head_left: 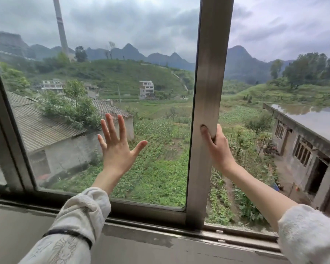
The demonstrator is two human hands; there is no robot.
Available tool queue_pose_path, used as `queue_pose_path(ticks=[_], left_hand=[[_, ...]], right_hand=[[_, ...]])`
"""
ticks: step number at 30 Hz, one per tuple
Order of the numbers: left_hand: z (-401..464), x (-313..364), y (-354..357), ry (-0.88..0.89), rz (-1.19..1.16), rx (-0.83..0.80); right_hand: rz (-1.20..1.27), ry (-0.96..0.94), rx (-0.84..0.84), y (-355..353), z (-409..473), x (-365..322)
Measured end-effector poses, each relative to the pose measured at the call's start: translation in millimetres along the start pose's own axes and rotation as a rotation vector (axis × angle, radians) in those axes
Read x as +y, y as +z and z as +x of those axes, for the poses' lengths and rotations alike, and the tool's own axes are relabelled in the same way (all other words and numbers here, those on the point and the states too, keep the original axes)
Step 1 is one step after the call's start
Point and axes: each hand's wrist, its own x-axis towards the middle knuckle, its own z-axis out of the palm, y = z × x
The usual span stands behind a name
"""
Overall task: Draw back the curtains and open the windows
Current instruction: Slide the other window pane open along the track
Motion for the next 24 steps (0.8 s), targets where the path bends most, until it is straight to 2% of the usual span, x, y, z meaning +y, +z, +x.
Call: queue_pose_path(ticks=[3, 9, 15, 24], left_hand=[[-3.0, 1.3, -3.1, -0.042, 0.018, 0.009], [-8.2, 19.7, -1.5, -0.167, -0.124, 0.003], [-0.1, 16.2, 5.1, -0.234, -0.154, 0.085], [9.7, -32.7, -14.1, -0.353, -0.215, 0.092]], right_hand=[[0.129, -0.050, 0.021, 6.1, 3.8, 10.1], [0.271, -0.207, 0.065, 17.3, 8.0, 21.3], [0.298, -0.235, 0.044, 39.5, 13.2, 21.6], [0.311, -0.274, 0.002, 115.5, 20.1, -6.0]])
